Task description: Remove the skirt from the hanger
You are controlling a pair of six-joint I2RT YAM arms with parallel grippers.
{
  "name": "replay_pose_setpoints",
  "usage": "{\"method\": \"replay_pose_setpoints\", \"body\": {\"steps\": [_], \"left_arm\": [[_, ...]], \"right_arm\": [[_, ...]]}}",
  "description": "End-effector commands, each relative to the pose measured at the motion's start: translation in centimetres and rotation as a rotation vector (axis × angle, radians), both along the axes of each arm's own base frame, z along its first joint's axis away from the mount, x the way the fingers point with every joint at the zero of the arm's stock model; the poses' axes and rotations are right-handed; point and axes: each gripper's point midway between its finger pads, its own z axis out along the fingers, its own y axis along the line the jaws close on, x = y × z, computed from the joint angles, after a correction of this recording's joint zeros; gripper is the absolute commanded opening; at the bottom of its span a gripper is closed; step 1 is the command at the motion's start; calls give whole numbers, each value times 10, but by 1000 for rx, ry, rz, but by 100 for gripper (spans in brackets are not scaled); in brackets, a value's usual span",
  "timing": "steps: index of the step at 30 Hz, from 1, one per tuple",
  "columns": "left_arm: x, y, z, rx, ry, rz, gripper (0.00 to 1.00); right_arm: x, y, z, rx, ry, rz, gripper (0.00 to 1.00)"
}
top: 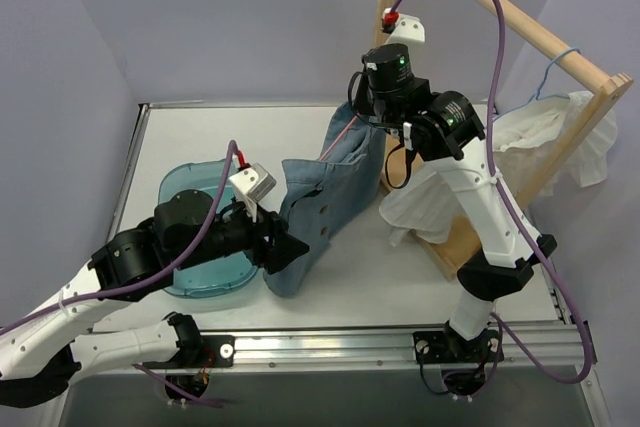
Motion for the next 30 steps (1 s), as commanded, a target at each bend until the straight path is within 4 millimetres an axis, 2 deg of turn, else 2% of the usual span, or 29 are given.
{"method": "replay_pose_setpoints", "body": {"steps": [1, 3, 5, 11, 15, 19, 24, 28, 30], "left_arm": [[32, 22, 9, -14, -106, 213, 73], [30, 29, 19, -16, -153, 219, 73], [34, 36, 16, 31, -170, 254, 76], [46, 35, 15, 88, -221, 293, 78], [58, 52, 18, 114, -258, 385, 78], [64, 63, 12, 174, -275, 435, 78], [62, 76, 31, 143, -326, 441, 78], [57, 57, 33, 109, -332, 361, 79], [54, 43, 24, 120, -309, 312, 79]], "right_arm": [[-8, -8, 40, 115, -85, -13, 0], [-8, -14, 38, 104, -78, -20, 0], [-9, -17, 40, 114, -80, -20, 0], [-11, -17, 46, 137, -83, 6, 0], [-14, -15, 51, 148, -88, 27, 0], [-14, -14, 49, 145, -78, 42, 0], [-11, -17, 45, 131, -68, 36, 0], [-11, -13, 45, 142, -68, 46, 0], [-10, -13, 45, 143, -66, 45, 0]]}}
